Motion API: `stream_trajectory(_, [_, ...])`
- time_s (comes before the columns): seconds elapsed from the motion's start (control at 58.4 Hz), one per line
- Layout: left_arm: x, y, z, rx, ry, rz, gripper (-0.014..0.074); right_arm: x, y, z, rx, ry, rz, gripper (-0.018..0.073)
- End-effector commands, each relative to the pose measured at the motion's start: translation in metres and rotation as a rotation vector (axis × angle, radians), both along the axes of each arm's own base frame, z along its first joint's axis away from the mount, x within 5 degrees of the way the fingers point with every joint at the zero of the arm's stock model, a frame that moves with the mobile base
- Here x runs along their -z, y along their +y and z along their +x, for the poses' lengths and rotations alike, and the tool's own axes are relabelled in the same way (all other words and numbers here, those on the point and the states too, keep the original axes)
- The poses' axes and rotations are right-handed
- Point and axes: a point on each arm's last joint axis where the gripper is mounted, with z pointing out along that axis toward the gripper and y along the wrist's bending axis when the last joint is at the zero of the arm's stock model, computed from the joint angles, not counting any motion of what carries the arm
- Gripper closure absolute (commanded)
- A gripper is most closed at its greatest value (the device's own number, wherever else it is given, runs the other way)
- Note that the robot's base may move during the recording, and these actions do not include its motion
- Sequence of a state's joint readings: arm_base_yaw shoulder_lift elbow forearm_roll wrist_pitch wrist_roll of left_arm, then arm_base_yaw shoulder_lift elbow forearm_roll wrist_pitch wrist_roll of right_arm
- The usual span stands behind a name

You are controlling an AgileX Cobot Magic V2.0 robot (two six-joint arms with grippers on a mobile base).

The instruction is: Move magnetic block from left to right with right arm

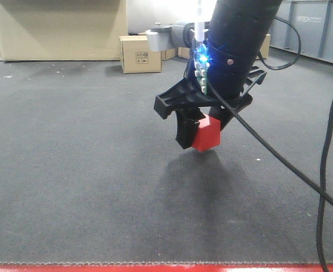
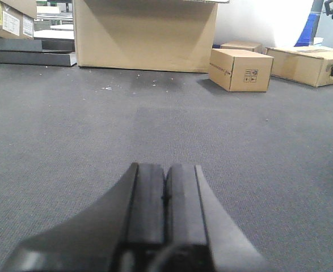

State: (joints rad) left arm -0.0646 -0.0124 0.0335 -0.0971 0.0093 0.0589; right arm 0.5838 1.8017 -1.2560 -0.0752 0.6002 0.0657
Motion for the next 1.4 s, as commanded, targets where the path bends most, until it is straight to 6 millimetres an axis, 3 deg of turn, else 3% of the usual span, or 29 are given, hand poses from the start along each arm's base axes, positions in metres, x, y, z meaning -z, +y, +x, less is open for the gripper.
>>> stream_trajectory(0.0, [-0.006, 0.001, -0.001, -0.002, -0.091, -0.018, 0.0722, -0.031, 0.002, 0.002, -0.013, -0.107, 0.066, -0.0042])
stream_trajectory(0.034, [-0.006, 0.001, -0.001, -0.002, -0.091, -0.018, 0.0722, -0.032, 0.002, 0.001, -0.013, -0.108, 0.066, -0.0094])
stream_trajectory(0.257, [-0.006, 0.001, -0.001, -0.002, -0.091, -0.018, 0.0722, -0.047, -0.004, -0.004, -0.005, -0.118, 0.071, -0.0062])
stream_trajectory(0.411, [-0.006, 0.001, -0.001, -0.002, -0.091, -0.018, 0.0722, -0.079, -0.015, -0.021, 0.002, -0.161, 0.112, 0.0065])
stream_trajectory(0.565, [-0.006, 0.001, -0.001, -0.002, -0.091, -0.018, 0.0722, -0.123, -0.039, -0.059, 0.002, -0.290, 0.213, 0.0369])
stream_trajectory(0.668, [-0.006, 0.001, -0.001, -0.002, -0.091, -0.018, 0.0722, -0.136, -0.057, -0.088, 0.000, -0.375, 0.276, 0.0505])
stream_trajectory(0.822, [-0.006, 0.001, -0.001, -0.002, -0.091, -0.018, 0.0722, -0.150, -0.091, -0.141, -0.005, -0.530, 0.387, 0.0502])
stream_trajectory(1.114, [-0.006, 0.001, -0.001, -0.002, -0.091, -0.018, 0.0722, -0.120, -0.140, -0.216, -0.014, -0.704, 0.502, 0.0502])
stream_trajectory(1.388, [-0.006, 0.001, -0.001, -0.002, -0.091, -0.018, 0.0722, -0.106, -0.160, -0.247, -0.015, -0.774, 0.546, 0.0502])
